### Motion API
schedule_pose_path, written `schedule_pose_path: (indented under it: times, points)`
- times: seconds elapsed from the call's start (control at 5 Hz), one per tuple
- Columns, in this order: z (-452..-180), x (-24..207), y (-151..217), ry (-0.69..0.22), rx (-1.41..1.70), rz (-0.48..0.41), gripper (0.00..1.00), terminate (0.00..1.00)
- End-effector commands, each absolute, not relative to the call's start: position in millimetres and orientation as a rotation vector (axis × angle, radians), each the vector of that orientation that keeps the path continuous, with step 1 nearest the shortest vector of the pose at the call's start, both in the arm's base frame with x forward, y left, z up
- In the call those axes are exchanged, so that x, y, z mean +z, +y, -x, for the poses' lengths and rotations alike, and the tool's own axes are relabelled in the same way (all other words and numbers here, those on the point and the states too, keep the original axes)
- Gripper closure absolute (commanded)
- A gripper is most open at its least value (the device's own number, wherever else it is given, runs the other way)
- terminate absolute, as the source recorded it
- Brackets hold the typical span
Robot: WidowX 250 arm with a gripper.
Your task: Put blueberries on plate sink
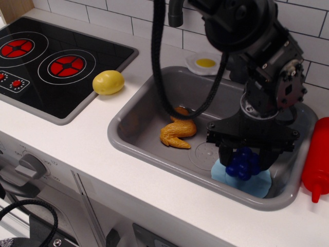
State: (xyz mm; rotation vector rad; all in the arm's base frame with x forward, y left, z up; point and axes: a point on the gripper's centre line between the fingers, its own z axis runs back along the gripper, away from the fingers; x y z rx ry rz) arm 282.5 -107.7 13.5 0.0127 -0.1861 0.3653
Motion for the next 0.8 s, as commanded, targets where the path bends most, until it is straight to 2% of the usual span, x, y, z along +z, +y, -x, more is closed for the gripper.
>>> schedule_pose_path:
  times: [0.0, 0.2, 0.6]
  points:
    - [-285, 32, -101, -0.162, 0.386, 0.027, 0.00, 0.00]
    - [-286, 46, -99, -0.194, 0.377, 0.045, 0.00, 0.00]
    - [-293, 88, -86, -0.291, 0.456, 0.096, 0.00, 0.00]
